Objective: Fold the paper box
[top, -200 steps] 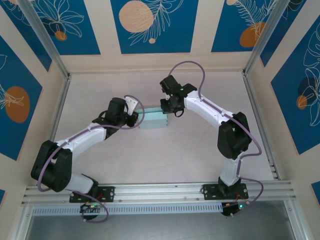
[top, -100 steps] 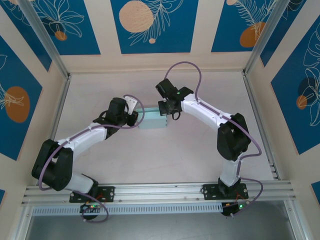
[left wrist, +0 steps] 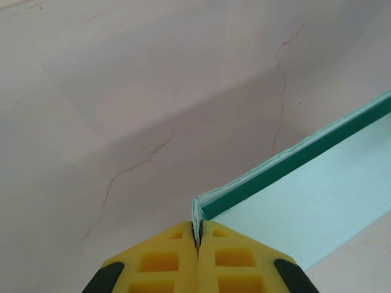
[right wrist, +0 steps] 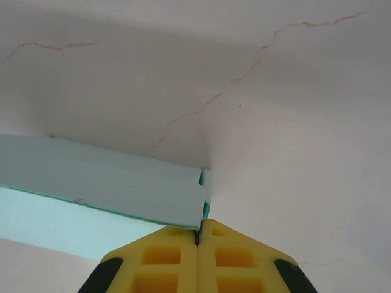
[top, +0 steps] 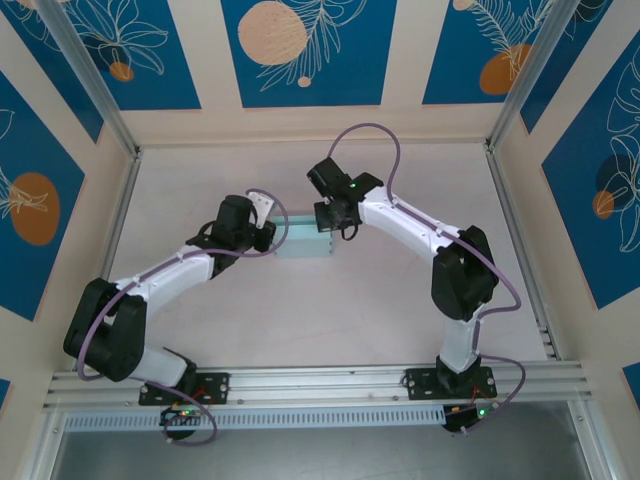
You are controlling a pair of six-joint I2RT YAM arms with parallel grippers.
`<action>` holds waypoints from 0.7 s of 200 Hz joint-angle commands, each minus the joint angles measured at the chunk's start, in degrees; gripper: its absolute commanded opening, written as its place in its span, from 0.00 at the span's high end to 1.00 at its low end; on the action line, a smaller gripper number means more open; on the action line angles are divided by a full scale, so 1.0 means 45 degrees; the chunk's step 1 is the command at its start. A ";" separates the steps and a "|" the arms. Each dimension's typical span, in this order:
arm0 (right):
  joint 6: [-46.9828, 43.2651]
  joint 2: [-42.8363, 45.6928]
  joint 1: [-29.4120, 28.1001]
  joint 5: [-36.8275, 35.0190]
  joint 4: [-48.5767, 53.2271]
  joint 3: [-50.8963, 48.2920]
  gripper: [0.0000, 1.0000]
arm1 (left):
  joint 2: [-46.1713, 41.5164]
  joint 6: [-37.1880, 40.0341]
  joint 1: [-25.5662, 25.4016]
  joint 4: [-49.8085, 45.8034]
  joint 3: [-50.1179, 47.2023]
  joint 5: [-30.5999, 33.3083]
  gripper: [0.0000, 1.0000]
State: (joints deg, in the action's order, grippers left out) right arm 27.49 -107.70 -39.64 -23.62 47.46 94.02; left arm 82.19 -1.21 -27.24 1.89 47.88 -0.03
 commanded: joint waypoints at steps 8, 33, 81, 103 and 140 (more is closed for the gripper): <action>0.0270 -0.0544 -0.0742 0.1591 -0.0312 0.0745 0.98 | 0.0338 -0.0059 -0.0668 0.0673 -0.0035 -0.0969 1.00; 0.0437 -0.0863 -0.0742 0.1606 -0.0311 0.0976 0.98 | 0.0455 -0.0076 -0.0787 0.0749 0.0005 -0.0969 1.00; 0.0954 -0.1246 -0.0837 0.1404 -0.0400 0.1460 0.98 | 0.0538 -0.0154 -0.0957 0.0830 0.0005 -0.0894 1.00; 0.1078 -0.1222 -0.0993 0.1158 -0.0549 0.1488 0.96 | 0.0470 -0.0227 -0.1035 0.0866 -0.0088 -0.0823 1.00; 0.1311 -0.1117 -0.1163 0.0882 -0.0699 0.1471 0.96 | 0.0429 -0.0495 -0.1182 0.1207 -0.0383 -0.0660 1.00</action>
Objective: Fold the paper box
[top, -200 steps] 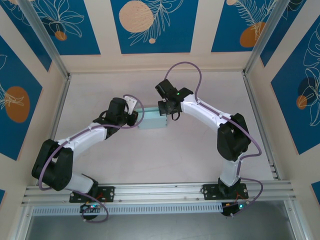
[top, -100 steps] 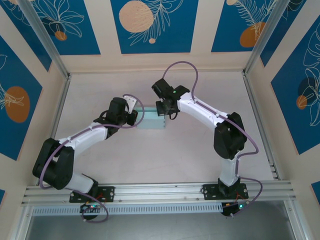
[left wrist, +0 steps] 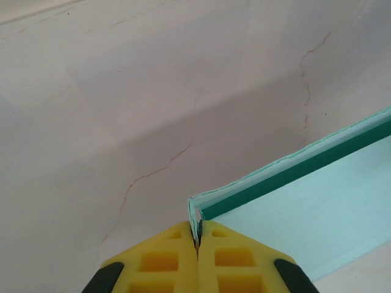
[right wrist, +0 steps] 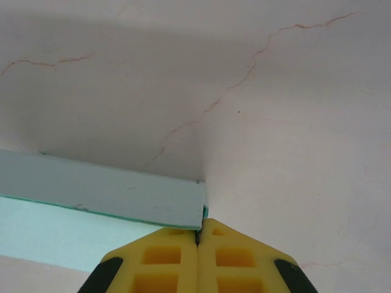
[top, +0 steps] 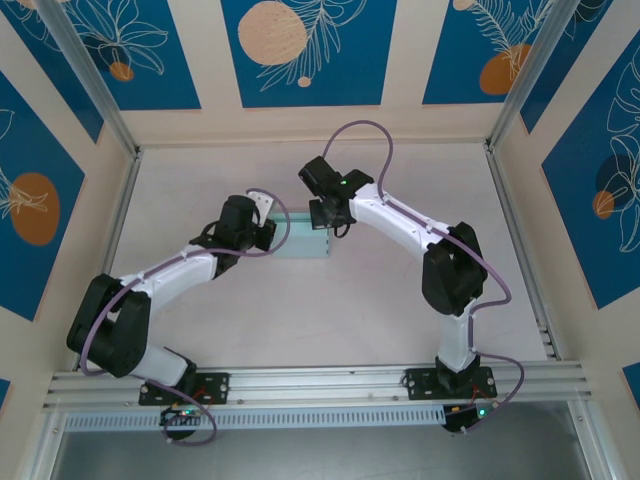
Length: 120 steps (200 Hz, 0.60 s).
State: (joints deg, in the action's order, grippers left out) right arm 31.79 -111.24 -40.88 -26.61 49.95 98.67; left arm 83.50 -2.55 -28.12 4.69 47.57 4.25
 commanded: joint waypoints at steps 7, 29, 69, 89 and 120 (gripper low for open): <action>0.0360 -0.0300 -0.0915 0.1497 -0.1257 0.0436 0.96 | 0.0135 -0.0234 -0.1012 0.0616 -0.0355 -0.1571 1.00; 0.0395 -0.0217 -0.0930 0.1407 -0.1355 0.0519 0.96 | 0.0096 -0.0245 -0.1105 0.0654 -0.0415 -0.1376 1.00; 0.0397 -0.0278 -0.1049 0.1555 -0.1544 0.0670 0.96 | 0.0169 -0.0302 -0.1246 0.0714 -0.0356 -0.1374 1.00; 0.0367 -0.0288 -0.1127 0.1559 -0.1541 0.0782 0.93 | 0.0257 -0.0332 -0.1378 0.0771 -0.0318 -0.1360 1.00; 0.0128 -0.0329 -0.1227 0.1093 -0.0943 0.0949 0.87 | 0.0179 -0.0323 -0.1416 0.0683 -0.0337 -0.1094 1.00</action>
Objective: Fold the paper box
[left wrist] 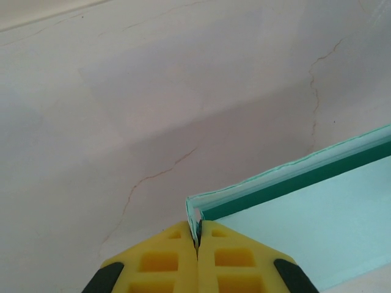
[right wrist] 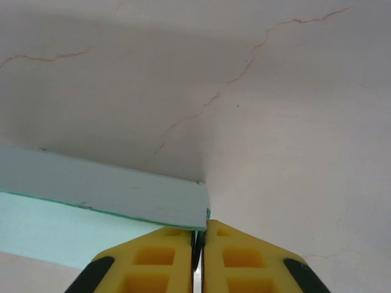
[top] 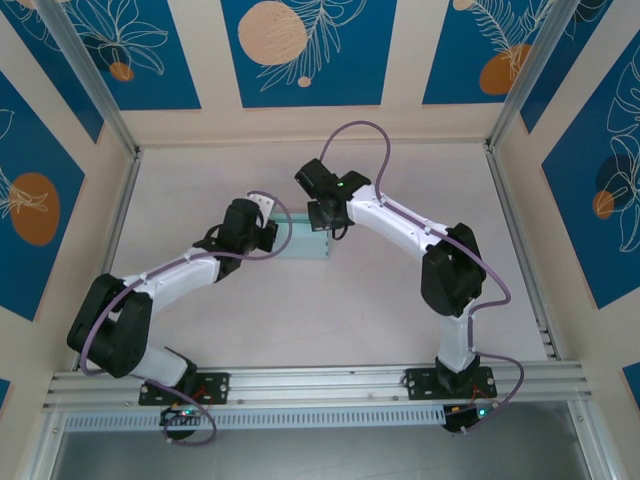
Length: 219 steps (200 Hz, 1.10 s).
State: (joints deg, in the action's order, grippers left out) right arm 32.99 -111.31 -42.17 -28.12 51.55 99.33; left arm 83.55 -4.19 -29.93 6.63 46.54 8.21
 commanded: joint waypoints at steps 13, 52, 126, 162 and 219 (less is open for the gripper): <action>-0.0287 -0.0275 -0.0941 0.1014 -0.0936 0.0699 0.86 | 0.0060 0.0119 -0.1015 0.0086 -0.0148 -0.1617 1.00; -0.0593 0.0503 -0.0727 0.0645 -0.0768 -0.0473 0.82 | -0.0226 0.0571 -0.0986 -0.0399 -0.0089 -0.0880 1.00; -0.0395 0.1321 -0.0522 0.1600 -0.1348 -0.1468 0.87 | -0.0168 0.0579 -0.0985 -0.0459 0.0140 -0.0852 1.00; -0.0100 0.1283 -0.0657 0.1698 -0.1382 -0.1689 0.89 | -0.0265 0.0297 -0.0975 -0.0225 -0.0049 -0.0885 1.00; 0.0649 0.1278 -0.0843 0.2053 -0.2099 -0.2426 0.94 | -0.0168 -0.0278 -0.0987 0.0003 -0.0196 -0.1166 1.00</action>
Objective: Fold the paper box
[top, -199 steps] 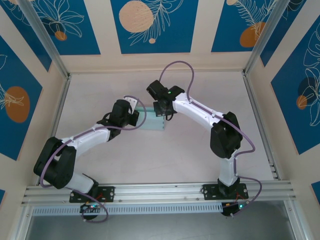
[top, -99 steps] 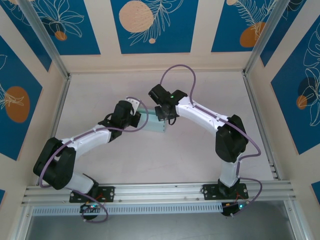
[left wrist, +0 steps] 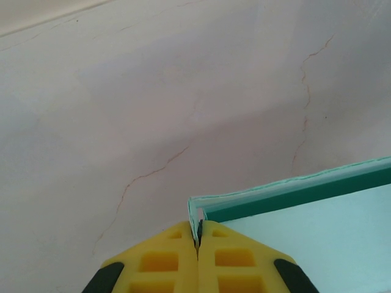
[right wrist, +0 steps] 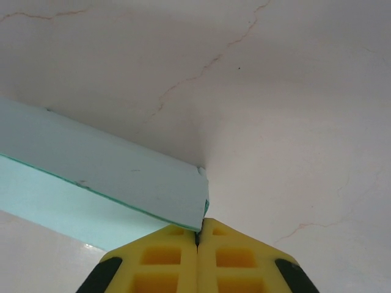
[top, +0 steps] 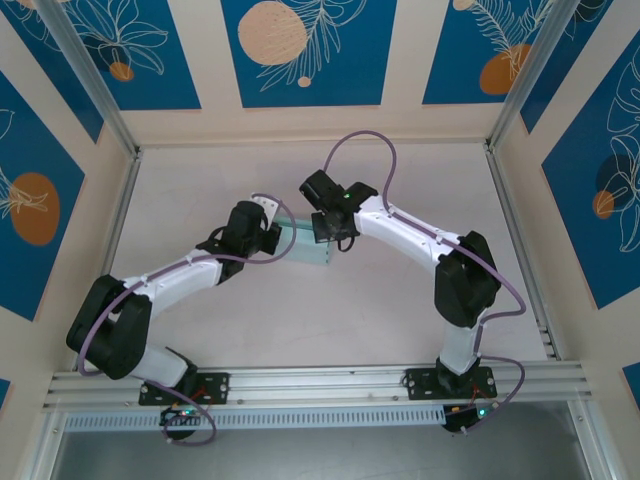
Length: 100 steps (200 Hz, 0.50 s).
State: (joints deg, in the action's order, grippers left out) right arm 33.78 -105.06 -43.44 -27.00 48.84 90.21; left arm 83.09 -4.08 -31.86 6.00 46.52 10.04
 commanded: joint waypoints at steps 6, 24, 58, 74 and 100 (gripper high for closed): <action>0.0472 -0.0111 -0.0580 0.1950 -0.1582 -0.0423 0.94 | -0.0063 -0.0330 -0.0567 0.0169 -0.0211 -0.1606 1.00; 0.0506 -0.0155 -0.0669 0.2060 -0.1671 -0.0279 0.94 | -0.0085 -0.0415 -0.0558 0.0262 -0.0280 -0.1643 1.00; 0.0425 -0.0375 -0.0781 0.2266 -0.1607 0.0466 0.93 | -0.0121 -0.0529 -0.0577 0.0466 -0.0375 -0.1805 1.00; 0.0385 -0.0501 -0.0844 0.2453 -0.1624 0.0870 0.91 | -0.0102 -0.0549 -0.0634 0.0522 -0.0388 -0.1819 1.00; 0.0306 -0.0748 -0.0989 0.2404 -0.1470 0.1361 0.86 | -0.0122 -0.0535 -0.0647 0.0542 -0.0429 -0.1770 1.00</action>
State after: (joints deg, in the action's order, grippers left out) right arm 35.35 -106.32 -44.05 -25.47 49.78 92.47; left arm 83.05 -6.15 -31.83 7.51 45.56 11.09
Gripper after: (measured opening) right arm 0.136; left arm 0.039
